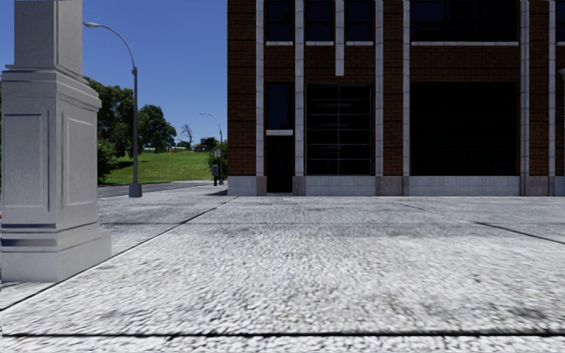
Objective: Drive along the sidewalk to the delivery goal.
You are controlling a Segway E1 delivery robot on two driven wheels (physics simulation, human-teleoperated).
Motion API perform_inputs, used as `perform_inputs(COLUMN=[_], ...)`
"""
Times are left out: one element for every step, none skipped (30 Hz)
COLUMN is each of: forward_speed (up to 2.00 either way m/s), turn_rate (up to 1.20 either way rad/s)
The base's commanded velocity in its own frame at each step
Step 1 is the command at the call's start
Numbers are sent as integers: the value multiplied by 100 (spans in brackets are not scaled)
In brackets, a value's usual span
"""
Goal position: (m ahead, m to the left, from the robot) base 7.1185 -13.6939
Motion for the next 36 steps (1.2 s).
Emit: perform_inputs(forward_speed=[127,127,127,127,127,127,127,127,127,127,127,127,127,127,127,127,127,127,127,127,127,127,127,127,127,127,127,127,127,127,127,127,127,127,127,127], turn_rate=[-1,-1,-1,-1,-1,-1,-1,-1,-1,-1,-1,-1,-1,-1,-1,-1,-1,-1,-1,-1,-1,-1,-1,-1,-1,-1,-1,-1,-1,-1,-1,-1,-1,-1,-1,-1])
